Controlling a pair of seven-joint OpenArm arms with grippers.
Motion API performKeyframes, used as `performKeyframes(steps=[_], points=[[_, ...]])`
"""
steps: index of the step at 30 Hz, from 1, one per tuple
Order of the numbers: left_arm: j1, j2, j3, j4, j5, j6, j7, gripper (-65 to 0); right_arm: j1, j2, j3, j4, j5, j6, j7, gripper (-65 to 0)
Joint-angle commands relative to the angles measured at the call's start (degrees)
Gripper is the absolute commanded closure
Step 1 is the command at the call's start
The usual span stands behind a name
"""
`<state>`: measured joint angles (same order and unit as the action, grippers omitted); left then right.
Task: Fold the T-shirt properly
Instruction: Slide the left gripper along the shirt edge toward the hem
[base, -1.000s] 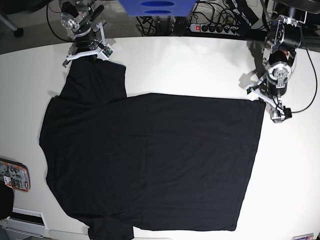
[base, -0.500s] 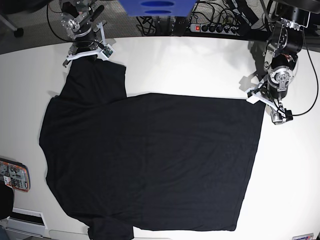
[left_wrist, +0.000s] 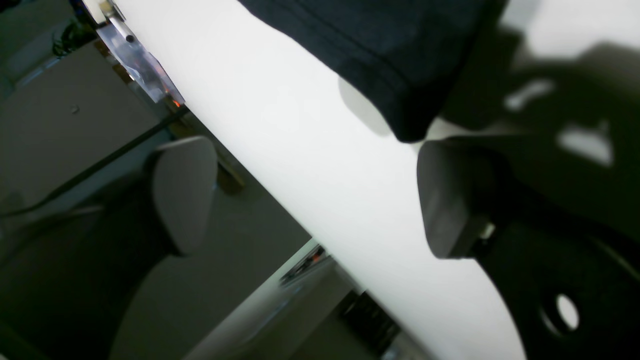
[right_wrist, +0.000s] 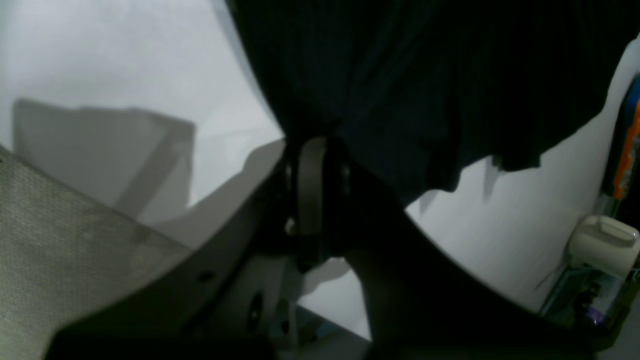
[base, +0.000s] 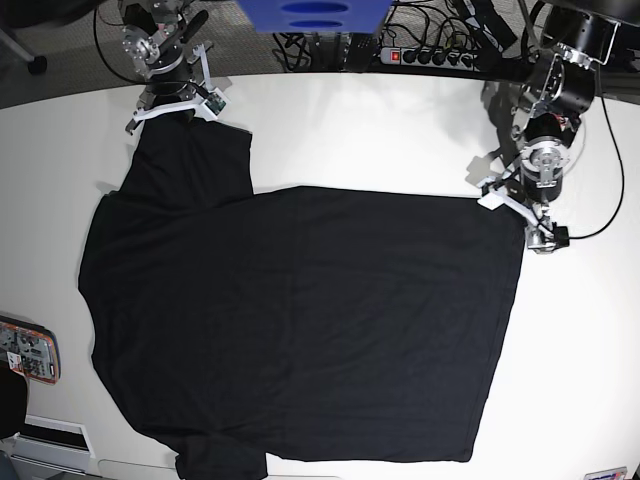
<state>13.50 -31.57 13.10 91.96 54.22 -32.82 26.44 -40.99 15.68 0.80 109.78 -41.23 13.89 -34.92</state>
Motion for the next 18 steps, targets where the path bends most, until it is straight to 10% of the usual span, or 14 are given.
performKeyframes(steps=[1, 18], points=[[1.1, 0.9, 2.1, -0.8, -7.6, -3.6, -5.2, -62.2, -0.4, 0.3, 0.2, 0.9, -0.3, -0.1, 0.0, 0.0], [-0.9, 0.9, 5.5, -1.1, -7.6, -3.8, -4.2, -60.1, -0.4, 0.3, 0.2, 0.9, -0.2, -0.1, 0.0, 0.0]])
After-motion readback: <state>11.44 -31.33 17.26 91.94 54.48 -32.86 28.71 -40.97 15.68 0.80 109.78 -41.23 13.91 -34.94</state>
